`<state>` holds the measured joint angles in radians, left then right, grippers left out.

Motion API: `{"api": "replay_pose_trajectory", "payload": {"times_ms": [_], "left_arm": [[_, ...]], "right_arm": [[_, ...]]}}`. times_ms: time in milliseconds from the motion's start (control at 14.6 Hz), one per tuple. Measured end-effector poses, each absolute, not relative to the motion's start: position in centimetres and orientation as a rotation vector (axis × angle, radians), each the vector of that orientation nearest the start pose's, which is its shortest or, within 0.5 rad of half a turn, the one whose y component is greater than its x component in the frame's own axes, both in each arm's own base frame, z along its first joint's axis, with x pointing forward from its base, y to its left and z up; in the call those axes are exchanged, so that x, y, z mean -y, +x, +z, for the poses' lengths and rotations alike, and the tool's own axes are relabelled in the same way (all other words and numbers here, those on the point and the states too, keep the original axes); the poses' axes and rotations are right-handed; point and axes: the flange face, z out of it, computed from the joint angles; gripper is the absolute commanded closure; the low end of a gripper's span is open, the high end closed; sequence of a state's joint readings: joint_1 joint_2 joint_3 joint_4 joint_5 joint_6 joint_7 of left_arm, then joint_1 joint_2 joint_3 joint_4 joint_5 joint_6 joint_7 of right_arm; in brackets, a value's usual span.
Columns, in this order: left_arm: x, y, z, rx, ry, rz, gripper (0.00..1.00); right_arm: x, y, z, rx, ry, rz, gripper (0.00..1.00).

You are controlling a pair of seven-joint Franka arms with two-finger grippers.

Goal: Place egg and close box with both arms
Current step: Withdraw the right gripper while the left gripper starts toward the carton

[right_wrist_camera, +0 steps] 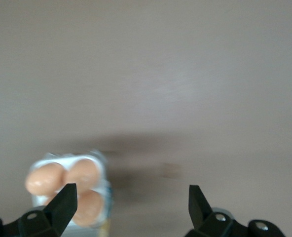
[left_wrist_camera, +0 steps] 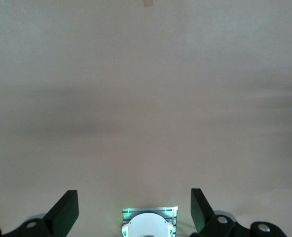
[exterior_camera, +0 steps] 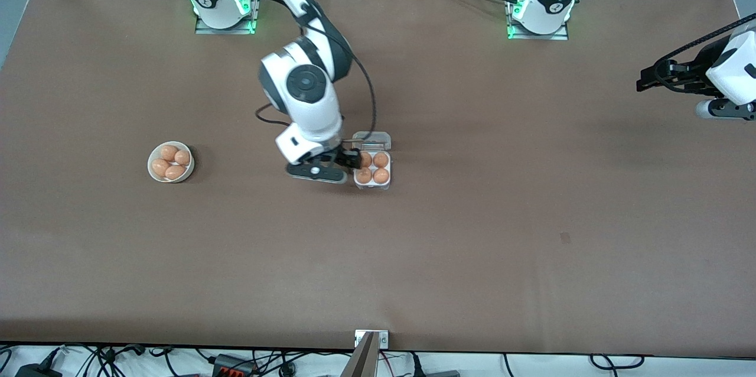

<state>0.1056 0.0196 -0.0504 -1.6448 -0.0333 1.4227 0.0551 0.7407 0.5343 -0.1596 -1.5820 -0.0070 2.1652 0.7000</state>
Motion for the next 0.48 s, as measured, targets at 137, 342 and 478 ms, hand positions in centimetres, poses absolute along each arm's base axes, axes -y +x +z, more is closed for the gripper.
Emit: {"api": "replay_pose_trajectory", "payload": {"times_ms": [137,342,478], "left_arm": [[-2.5,53.7,56.8,-0.002,-3.171,0.395,0.00],[-2.4,53.6,56.8,-0.003,-3.180,0.407,0.00],[-2.2,53.5,56.7,-0.008,-3.190,0.422,0.09]], "right_arm": [[-35.6,58.2,36.9,-0.008,-3.231,-0.085,0.00],[-29.6,59.2,41.0,0.158,-3.279,0.018,0.00],[-24.8,59.6,44.7,0.261,-3.277,0.080,0.00]]}}
